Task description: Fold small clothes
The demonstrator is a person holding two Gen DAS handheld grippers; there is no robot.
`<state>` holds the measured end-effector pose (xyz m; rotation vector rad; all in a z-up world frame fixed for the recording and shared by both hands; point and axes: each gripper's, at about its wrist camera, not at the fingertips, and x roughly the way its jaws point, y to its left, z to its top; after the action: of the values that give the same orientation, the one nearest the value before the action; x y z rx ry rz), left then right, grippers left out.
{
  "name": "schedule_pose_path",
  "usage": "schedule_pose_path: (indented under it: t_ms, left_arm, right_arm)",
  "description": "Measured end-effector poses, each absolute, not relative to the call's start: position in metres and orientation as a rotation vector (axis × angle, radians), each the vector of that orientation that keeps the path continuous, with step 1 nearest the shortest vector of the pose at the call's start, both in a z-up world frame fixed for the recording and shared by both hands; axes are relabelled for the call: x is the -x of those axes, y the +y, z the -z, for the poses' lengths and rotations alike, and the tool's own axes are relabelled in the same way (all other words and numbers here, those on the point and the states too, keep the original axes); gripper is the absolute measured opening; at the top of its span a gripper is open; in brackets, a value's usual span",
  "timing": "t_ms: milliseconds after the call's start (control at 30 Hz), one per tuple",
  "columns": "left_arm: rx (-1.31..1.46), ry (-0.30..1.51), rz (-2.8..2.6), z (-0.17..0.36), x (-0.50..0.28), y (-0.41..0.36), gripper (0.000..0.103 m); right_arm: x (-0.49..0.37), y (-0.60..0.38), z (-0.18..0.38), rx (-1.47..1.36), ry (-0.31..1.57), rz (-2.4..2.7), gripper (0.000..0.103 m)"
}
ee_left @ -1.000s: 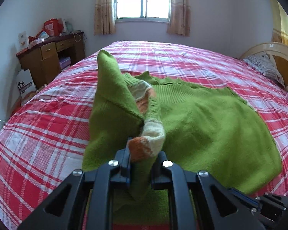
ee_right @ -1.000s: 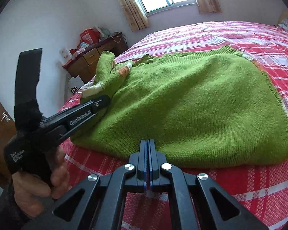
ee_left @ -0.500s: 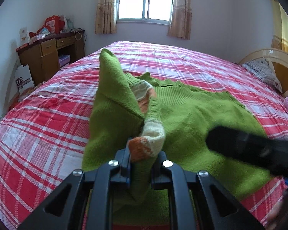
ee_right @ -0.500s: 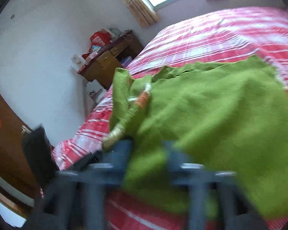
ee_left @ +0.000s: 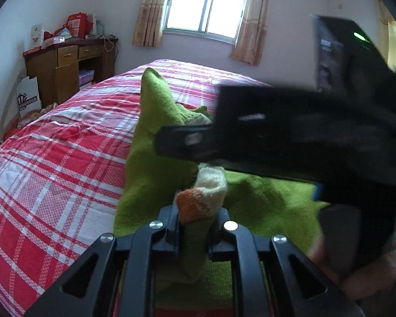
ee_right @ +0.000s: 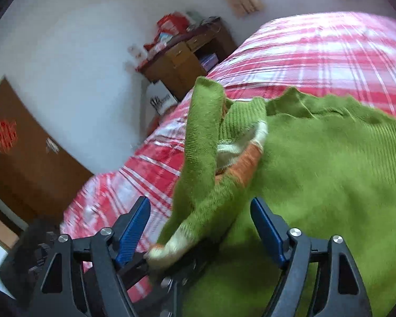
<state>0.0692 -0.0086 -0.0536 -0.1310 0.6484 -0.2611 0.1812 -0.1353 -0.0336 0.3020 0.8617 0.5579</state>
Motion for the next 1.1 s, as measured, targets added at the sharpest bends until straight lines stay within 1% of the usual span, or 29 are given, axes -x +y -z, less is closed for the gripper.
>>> schedule_pose_path:
  t_ms: [100,133,200,267,367,467,567,833,1100]
  left_arm:
    - [0.135,0.650,0.263,0.055,-0.069,-0.007,0.014]
    - [0.137,0.652,0.263,0.055,-0.069,-0.007,0.014]
    - [0.146,0.658,0.266,0.055,-0.070,-0.006,0.014]
    - [0.142,0.663,0.267,0.055,-0.071,-0.007,0.014]
    - [0.124,0.659,0.270,0.053,-0.071,-0.010,0.014]
    - [0.088,0.635,0.289,0.046,-0.066,-0.018,0.014]
    - [0.028,0.601,0.315,0.038,-0.055,-0.038,0.014]
    - [-0.011,0.594,0.426,0.025,-0.040,-0.079,0.014]
    - [-0.092,0.624,0.496,0.038,-0.028,-0.125,0.014]
  right_arm:
    - [-0.193,-0.119,0.038,-0.193,0.884,-0.562,0.059]
    - [-0.196,-0.115,0.040,-0.165,0.891,-0.559,0.046]
    - [-0.201,-0.116,0.042,-0.156,0.885,-0.567,0.042]
    - [-0.197,-0.118,0.041,-0.155,0.859,-0.547,0.032]
    - [-0.190,-0.126,0.042,-0.173,0.838,-0.526,0.024]
    - [-0.181,-0.146,0.037,-0.256,0.819,-0.514,0.021]
    - [-0.173,-0.157,0.030,-0.267,0.801,-0.500,0.020]
    - [-0.143,-0.217,0.014,-0.323,0.769,-0.432,0.020]
    - [-0.113,-0.278,0.031,-0.408,0.778,-0.334,0.020]
